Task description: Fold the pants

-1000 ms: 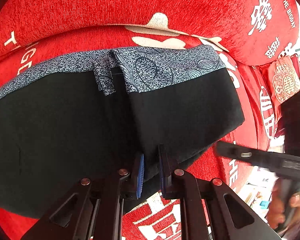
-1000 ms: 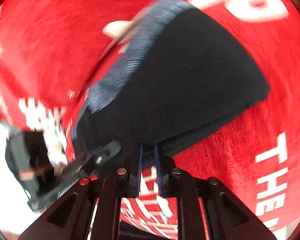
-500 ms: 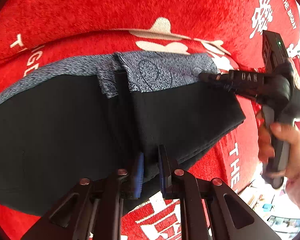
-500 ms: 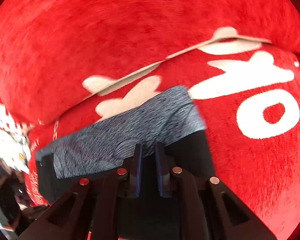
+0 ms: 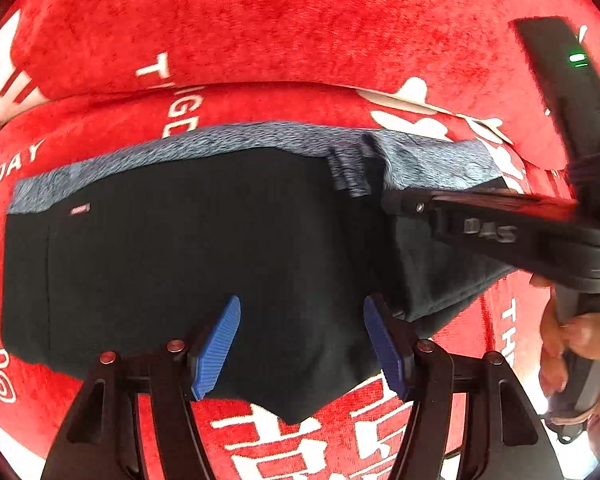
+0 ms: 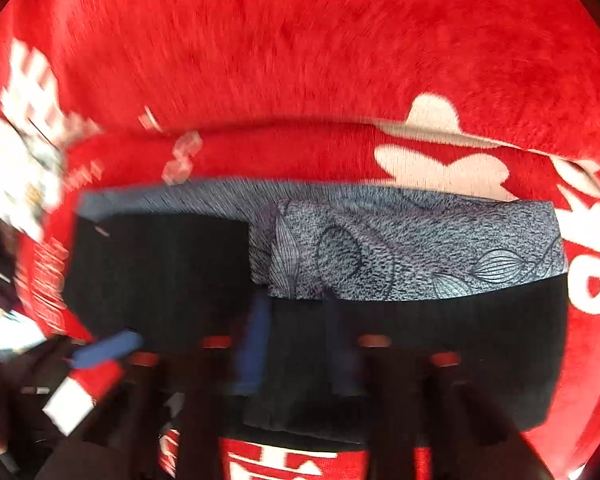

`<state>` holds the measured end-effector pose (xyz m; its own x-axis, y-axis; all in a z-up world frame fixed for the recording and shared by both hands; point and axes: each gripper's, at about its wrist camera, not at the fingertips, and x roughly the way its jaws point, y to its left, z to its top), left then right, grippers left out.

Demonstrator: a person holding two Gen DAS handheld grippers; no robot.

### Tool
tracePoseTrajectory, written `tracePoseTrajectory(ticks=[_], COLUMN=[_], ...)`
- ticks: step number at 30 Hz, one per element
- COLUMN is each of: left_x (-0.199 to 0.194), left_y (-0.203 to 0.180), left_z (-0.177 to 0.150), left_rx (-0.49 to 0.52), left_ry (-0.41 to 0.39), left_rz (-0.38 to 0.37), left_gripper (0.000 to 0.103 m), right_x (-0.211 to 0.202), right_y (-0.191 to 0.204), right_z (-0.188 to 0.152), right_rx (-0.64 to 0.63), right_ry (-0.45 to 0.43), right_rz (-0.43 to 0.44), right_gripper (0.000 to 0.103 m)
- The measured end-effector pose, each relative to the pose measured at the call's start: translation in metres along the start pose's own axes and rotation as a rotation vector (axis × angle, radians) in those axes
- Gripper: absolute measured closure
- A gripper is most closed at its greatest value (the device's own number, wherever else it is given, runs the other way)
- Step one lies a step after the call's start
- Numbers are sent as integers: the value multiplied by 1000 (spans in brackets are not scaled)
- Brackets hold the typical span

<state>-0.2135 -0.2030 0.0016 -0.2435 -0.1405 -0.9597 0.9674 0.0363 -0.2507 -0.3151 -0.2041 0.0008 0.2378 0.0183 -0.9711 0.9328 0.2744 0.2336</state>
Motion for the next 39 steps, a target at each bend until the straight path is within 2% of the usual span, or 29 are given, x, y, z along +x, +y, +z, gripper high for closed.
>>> tracePoseTrajectory(ticks=[4,5,7,9,12,15,16,17,18,19,21,24,27,31,35,37,39], left_x=[-8,-7,-3,0,-8,-12,-13,-13,-12,-7,7,29,39,42,36,38,45], left_y=[5,8,12,17,21,15,10,3,-4,-14,-26,-37,-39,-44,-53,-57,-56], left_z=[-5,-7,-9,-9,-7,4,9,16,22,30,40,46,47,45,44,45,44], left_rx=[4,3,-5,-24,-29,-13,-12,-7,-3,4,8,7,-8,11,37,50,47], left_ry=[-26,-27,-15,7,-14,-23,-29,-35,-34,-18,7,62,89,114,105,108,131], left_rz=[0,-1,4,24,14,-27,-54,-99,-147,-219,-314,-371,-413,-419,-422,-399,-376], left_gripper=[38,38,38,38,38,38,38,38,38,31,29,29,29,29,29,29,29], right_x=[6,7,18,32,22,-12,-26,-35,-42,-50,-57,-54,-49,-46,-48,-51,-39], right_y=[-1,-1,2,13,13,-6,-18,-29,-37,-53,-82,-114,-130,-134,-141,-145,-132], right_z=[0,-2,-8,-15,-18,-19,-19,-18,-19,-20,-23,-31,-42,-49,-48,-50,-49], right_rx=[50,66,86,64,109,106,105,109,117,132,172,282,333,335,348,350,351], right_ry=[16,20,59,85,12,-64,-91,-107,-119,-134,-136,-115,-104,-113,-117,-118,-120], right_rz=[34,87,162,143,221,177,141,110,78,39,3,17,47,79,106,112,118], right_gripper=[99,103,103,103,102,88,77,66,62,60,60,60,60,60,60,60,60])
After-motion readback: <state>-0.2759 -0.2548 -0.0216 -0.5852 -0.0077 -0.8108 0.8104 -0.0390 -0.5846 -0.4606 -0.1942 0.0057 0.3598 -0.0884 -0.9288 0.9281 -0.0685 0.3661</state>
